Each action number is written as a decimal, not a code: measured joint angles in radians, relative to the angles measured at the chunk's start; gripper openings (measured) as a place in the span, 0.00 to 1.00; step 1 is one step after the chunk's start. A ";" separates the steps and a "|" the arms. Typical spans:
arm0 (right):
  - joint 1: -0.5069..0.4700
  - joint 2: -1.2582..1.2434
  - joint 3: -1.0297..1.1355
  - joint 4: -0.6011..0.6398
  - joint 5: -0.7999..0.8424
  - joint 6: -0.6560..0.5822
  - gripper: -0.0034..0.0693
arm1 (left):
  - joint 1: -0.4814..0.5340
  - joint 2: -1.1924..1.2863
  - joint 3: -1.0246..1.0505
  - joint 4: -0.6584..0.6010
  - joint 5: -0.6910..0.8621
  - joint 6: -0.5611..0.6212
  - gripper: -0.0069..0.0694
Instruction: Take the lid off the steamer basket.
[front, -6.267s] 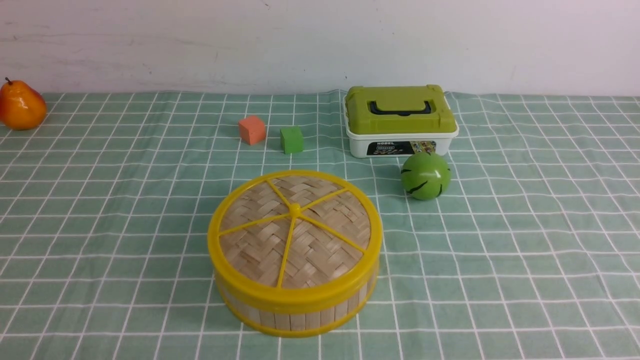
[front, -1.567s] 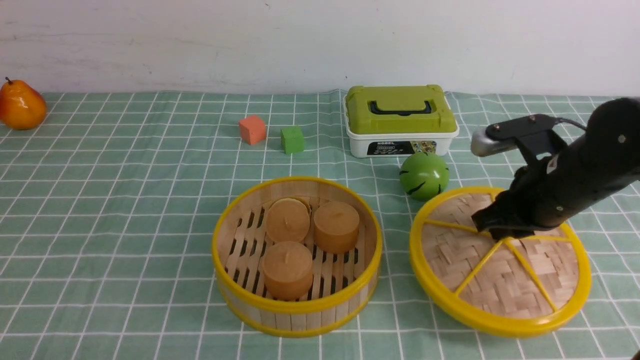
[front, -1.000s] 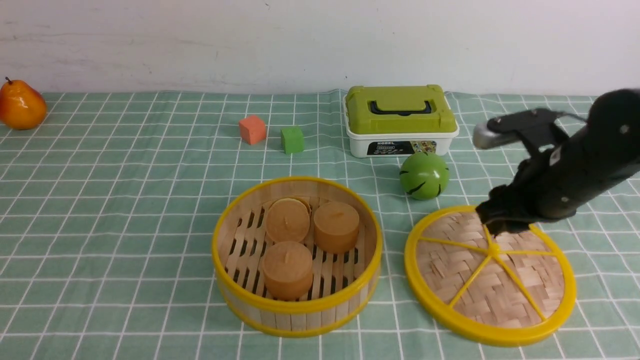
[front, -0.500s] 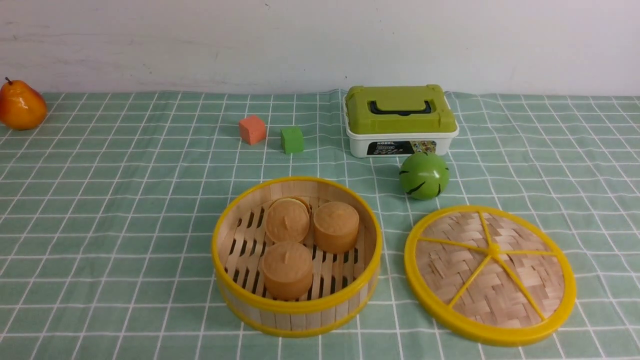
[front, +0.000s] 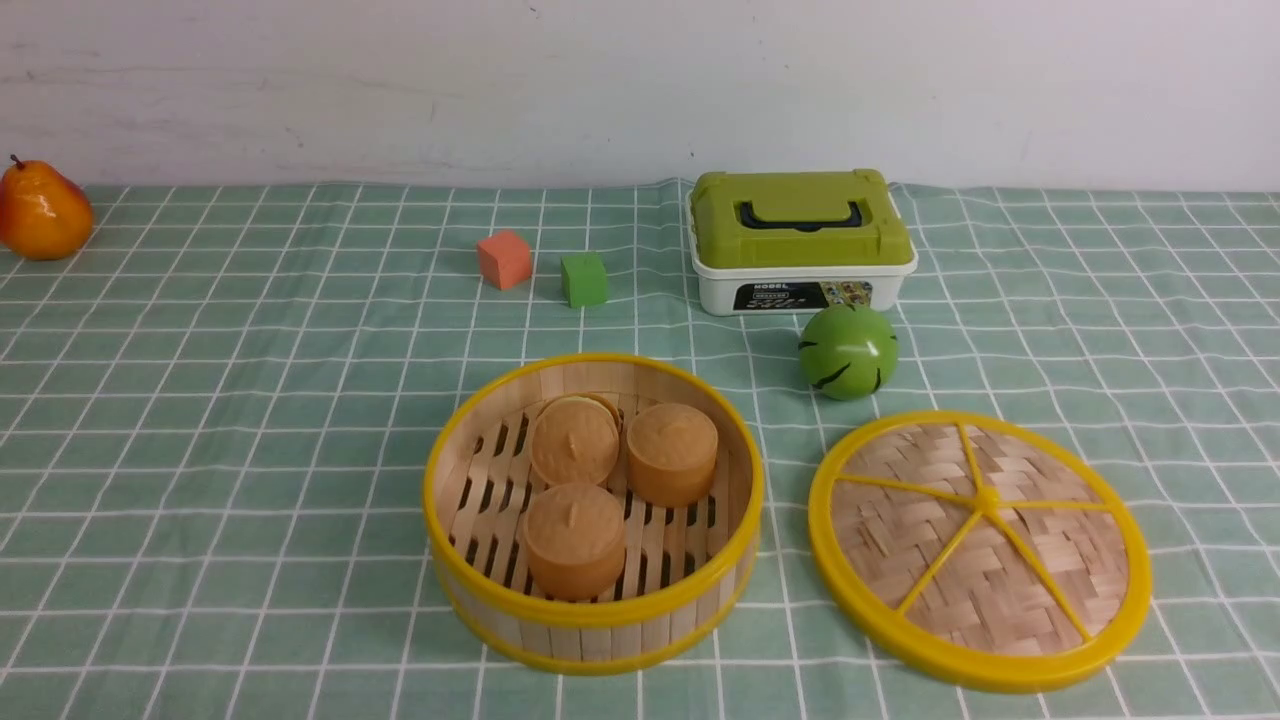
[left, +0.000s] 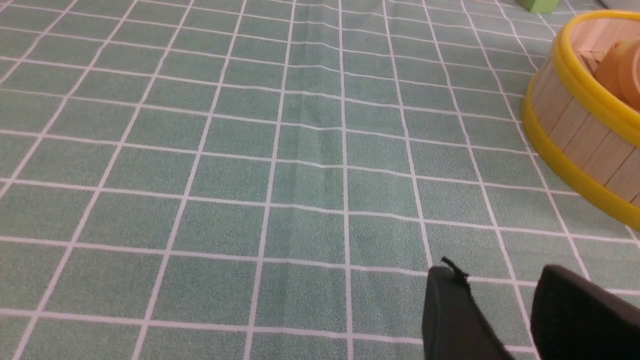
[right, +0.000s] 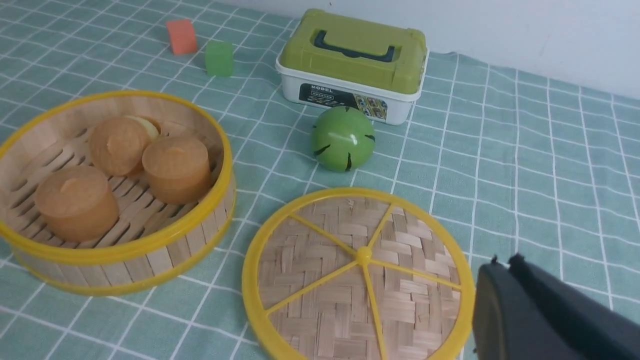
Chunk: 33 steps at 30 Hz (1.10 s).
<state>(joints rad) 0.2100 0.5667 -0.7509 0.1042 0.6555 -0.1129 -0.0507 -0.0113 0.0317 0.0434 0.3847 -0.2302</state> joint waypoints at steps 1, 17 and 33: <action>0.000 0.000 0.000 0.000 0.003 0.000 0.03 | 0.000 0.000 0.000 0.000 0.000 0.000 0.40; -0.045 -0.241 0.375 0.008 -0.396 0.000 0.04 | 0.000 0.000 0.000 0.000 0.000 0.000 0.40; -0.318 -0.577 0.777 -0.120 -0.366 0.253 0.04 | 0.000 0.000 0.000 0.000 0.000 0.000 0.40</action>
<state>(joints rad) -0.1082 -0.0102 0.0265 -0.0155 0.2891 0.1400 -0.0507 -0.0113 0.0317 0.0434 0.3847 -0.2302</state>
